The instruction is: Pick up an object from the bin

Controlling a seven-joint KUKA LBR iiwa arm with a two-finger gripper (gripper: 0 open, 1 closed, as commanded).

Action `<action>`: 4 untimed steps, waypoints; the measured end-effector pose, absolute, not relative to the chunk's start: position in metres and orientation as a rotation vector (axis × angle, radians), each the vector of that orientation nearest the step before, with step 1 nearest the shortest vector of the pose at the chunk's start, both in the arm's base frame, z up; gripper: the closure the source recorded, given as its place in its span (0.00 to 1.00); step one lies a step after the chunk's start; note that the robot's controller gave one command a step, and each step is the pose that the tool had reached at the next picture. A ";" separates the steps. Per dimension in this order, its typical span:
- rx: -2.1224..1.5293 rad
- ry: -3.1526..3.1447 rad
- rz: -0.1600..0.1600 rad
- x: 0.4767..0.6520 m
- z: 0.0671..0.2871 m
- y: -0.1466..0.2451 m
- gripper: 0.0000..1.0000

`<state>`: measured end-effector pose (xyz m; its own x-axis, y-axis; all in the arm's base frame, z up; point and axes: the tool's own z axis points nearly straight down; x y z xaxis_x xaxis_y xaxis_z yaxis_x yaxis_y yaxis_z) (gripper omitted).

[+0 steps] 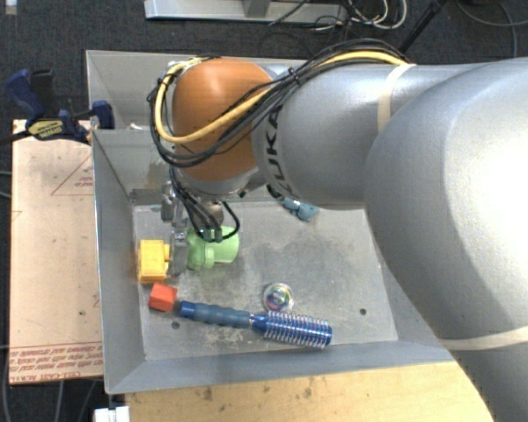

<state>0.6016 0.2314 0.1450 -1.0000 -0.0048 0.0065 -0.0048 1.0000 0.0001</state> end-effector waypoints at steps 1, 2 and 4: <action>-0.179 -3.134 0.000 0.578 0.121 0.204 0.00; -0.384 -3.127 0.006 0.567 0.075 0.243 0.00; -0.366 -3.130 -0.008 0.597 0.174 0.237 1.00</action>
Offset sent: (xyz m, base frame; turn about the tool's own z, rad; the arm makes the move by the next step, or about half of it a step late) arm -0.0231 -0.0272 -0.0231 0.1214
